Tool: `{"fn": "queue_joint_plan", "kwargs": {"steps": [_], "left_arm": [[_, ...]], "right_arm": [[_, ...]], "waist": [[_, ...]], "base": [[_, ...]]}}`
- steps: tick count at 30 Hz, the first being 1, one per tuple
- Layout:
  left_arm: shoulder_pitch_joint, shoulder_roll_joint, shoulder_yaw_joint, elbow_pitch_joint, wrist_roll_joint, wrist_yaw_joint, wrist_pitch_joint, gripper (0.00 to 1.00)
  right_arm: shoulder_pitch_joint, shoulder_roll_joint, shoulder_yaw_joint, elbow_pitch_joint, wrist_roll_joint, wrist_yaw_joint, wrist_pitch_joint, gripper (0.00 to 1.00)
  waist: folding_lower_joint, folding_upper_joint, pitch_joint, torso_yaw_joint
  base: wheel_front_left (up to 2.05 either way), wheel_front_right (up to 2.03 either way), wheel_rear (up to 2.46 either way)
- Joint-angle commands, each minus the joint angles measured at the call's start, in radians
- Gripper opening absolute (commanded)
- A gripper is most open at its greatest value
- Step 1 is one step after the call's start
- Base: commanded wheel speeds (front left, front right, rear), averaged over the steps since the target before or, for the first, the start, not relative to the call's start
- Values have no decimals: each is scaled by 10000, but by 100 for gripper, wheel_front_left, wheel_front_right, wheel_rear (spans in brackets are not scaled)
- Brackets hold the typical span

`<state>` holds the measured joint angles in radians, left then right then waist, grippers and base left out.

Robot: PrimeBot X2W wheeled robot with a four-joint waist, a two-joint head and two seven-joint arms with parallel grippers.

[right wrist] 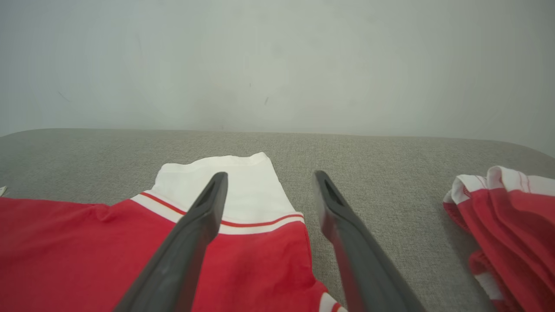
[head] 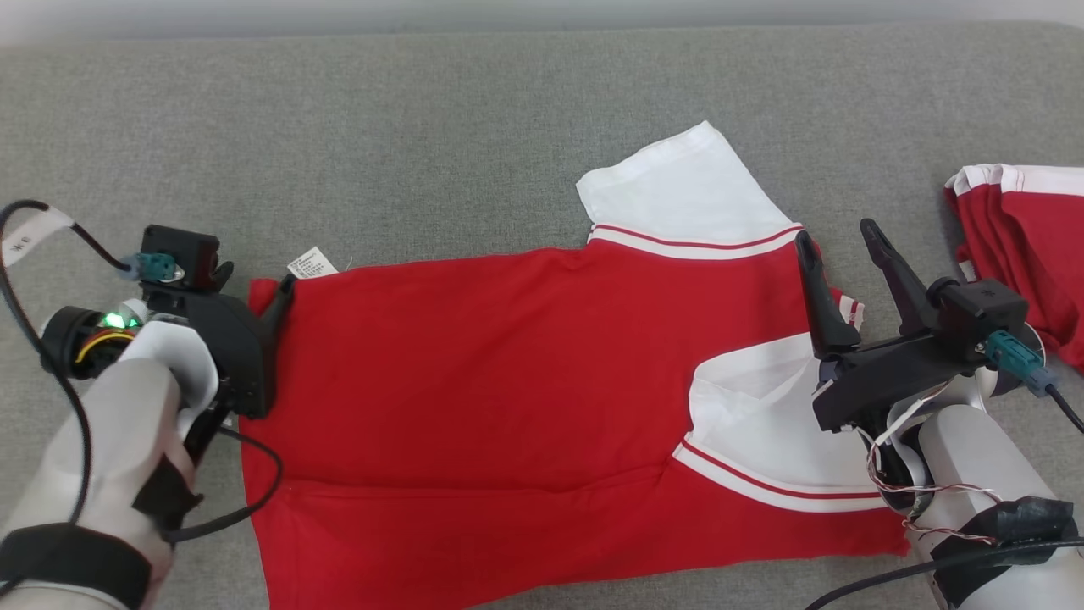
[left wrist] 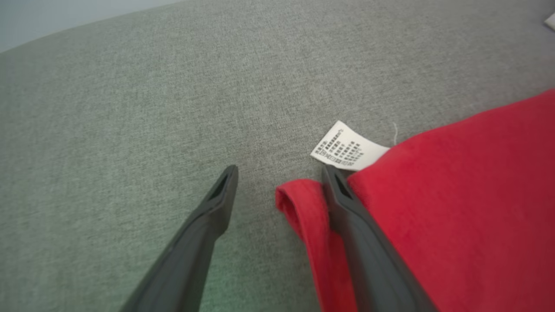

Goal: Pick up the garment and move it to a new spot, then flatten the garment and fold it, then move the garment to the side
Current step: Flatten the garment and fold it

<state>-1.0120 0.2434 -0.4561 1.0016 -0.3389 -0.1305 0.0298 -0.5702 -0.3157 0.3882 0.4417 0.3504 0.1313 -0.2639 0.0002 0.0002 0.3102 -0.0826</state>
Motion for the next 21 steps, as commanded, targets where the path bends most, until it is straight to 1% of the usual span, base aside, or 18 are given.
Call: {"fn": "queue_joint_plan", "kwargs": {"steps": [1, 4, 8, 9, 17, 21], "left_arm": [[-148, 241, -330, -107, -409, 7, 213, 100], [-169, 587, -902, -404, -1236, 6, 489, 100], [16, 931, -1428, -633, -2207, 6, 818, 100], [16, 931, -1428, -633, -2207, 6, 818, 100], [280, 1156, -2016, -1249, -4154, 5, 1259, 100], [268, 1342, -2370, -1391, -4698, 5, 1418, 100]], "right_arm": [[-144, -16, 17, 2, 34, -15, 3, 100], [-134, 11, -17, -14, 38, -15, 3, 100], [-56, 22, -69, -2, 47, -15, 3, 100], [-56, 22, -69, -2, 47, -15, 3, 100], [-189, -77, -164, 20, 0, -13, 3, 100], [-245, -42, -112, 35, -11, -13, 3, 100]], "waist": [[-2, -2, 50, -8], [-2, -2, 90, 4], [-2, -2, 91, 49], [-2, -2, 91, 49], [-2, -2, 100, 250], [-2, -2, 95, 308]], "base": [[0, 0, 0], [0, 0, 0], [0, 0, 0], [0, 0, 0], [0, 0, 0], [0, 0, 0]]}}
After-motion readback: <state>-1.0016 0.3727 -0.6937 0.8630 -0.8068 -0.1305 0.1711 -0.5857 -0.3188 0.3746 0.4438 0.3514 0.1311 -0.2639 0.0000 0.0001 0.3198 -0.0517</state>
